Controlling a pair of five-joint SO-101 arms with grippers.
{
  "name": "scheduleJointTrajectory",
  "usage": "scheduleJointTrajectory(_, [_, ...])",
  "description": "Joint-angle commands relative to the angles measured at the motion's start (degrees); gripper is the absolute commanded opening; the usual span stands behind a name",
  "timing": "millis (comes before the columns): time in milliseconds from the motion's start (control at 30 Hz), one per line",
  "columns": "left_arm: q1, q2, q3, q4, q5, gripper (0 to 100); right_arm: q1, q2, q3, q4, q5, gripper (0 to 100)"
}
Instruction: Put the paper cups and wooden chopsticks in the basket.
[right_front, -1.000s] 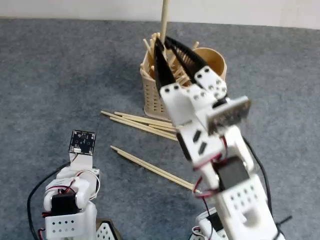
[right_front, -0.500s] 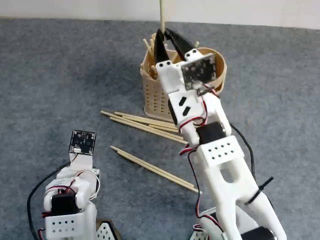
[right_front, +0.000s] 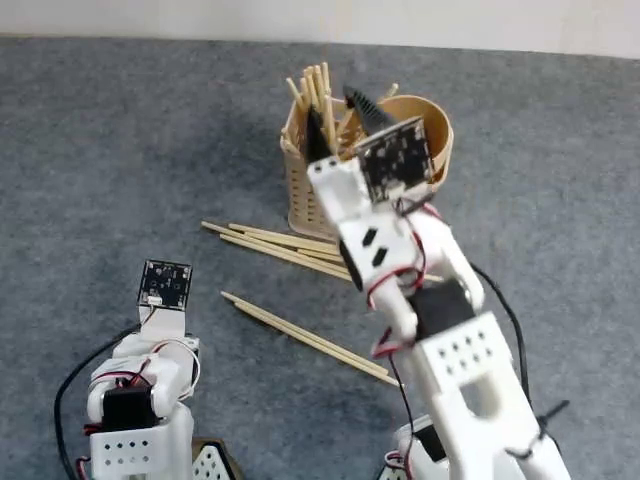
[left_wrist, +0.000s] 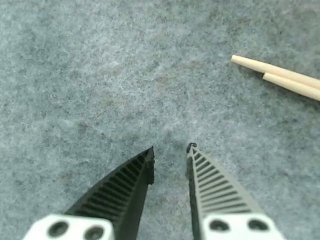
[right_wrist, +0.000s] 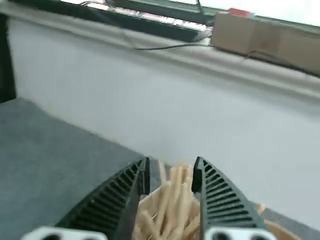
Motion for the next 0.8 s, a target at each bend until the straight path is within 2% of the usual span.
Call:
scheduleJointTrajectory(0, [-0.3, 0.0, 1.2, 0.3, 0.4, 12, -2.9, -7.0, -1.2, 10.1, -0.5, 14.9])
scheduleJointTrajectory(367, [-0.3, 0.0, 1.2, 0.3, 0.4, 12, -8.0, -10.4, -0.7, 35.6, -0.5, 14.9])
scheduleJointTrajectory(533, [-0.3, 0.0, 1.2, 0.3, 0.4, 12, -11.0, -10.2, 2.2, 40.2, -0.4, 14.9])
scheduleJointTrajectory(767, [-0.3, 0.0, 1.2, 0.3, 0.4, 12, -13.7, -10.2, 13.8, 38.9, -0.2, 15.2])
